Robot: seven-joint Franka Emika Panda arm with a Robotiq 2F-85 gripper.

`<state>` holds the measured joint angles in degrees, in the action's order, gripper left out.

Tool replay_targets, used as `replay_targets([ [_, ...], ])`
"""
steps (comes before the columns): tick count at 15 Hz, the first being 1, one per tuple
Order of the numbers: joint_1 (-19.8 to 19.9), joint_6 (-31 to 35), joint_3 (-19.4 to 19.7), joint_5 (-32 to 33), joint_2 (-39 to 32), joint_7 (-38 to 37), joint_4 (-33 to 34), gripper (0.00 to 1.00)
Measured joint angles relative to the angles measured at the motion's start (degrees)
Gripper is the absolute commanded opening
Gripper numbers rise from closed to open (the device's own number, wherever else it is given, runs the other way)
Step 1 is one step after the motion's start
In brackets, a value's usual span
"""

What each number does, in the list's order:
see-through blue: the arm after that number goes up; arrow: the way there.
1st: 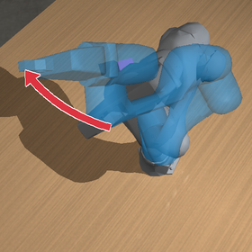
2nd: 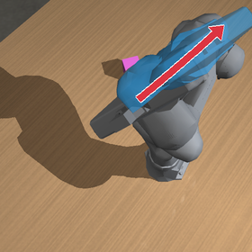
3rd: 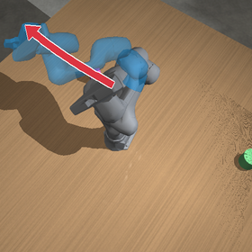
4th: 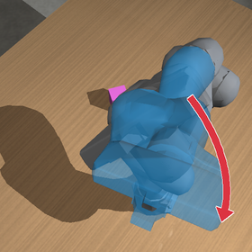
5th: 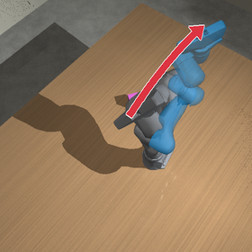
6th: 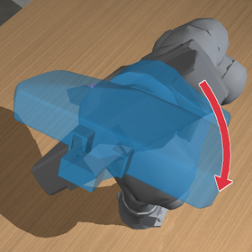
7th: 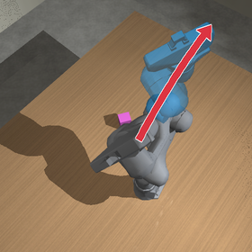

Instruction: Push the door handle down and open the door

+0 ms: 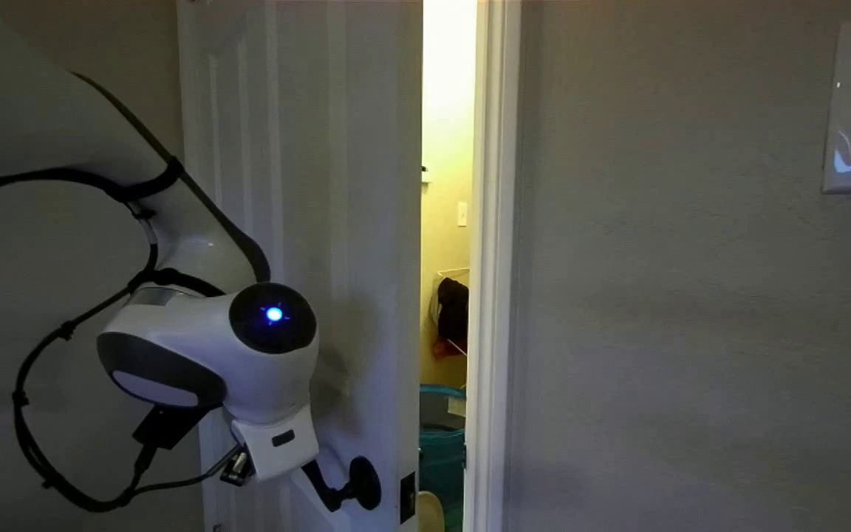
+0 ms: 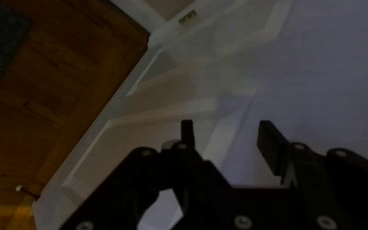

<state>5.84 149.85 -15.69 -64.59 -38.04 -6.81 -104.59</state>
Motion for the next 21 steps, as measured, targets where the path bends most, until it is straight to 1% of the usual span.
replay_targets([
  [2,0.5,-6.4,0.7,-3.0,3.5,1.9,-3.4,0.98],
  [5,0.2,-13.6,3.6,-4.0,9.2,2.0,-9.0,1.00],
  [8,-0.8,-16.8,7.9,-2.9,15.4,0.6,-15.1,1.00],
  [10,-2.0,-16.8,11.0,1.5,19.4,-4.1,-19.1,1.00],
  [12,-3.1,-16.8,14.1,8.1,23.2,-11.0,-22.8,1.00],
  [15,-3.5,-16.6,17.8,18.5,27.9,-21.7,-27.1,1.00],
  [18,-3.3,-13.7,20.8,26.4,30.2,-30.6,-28.4,1.00],
  [21,-2.8,-8.4,22.2,29.0,29.5,-35.1,-27.8,1.00],
])
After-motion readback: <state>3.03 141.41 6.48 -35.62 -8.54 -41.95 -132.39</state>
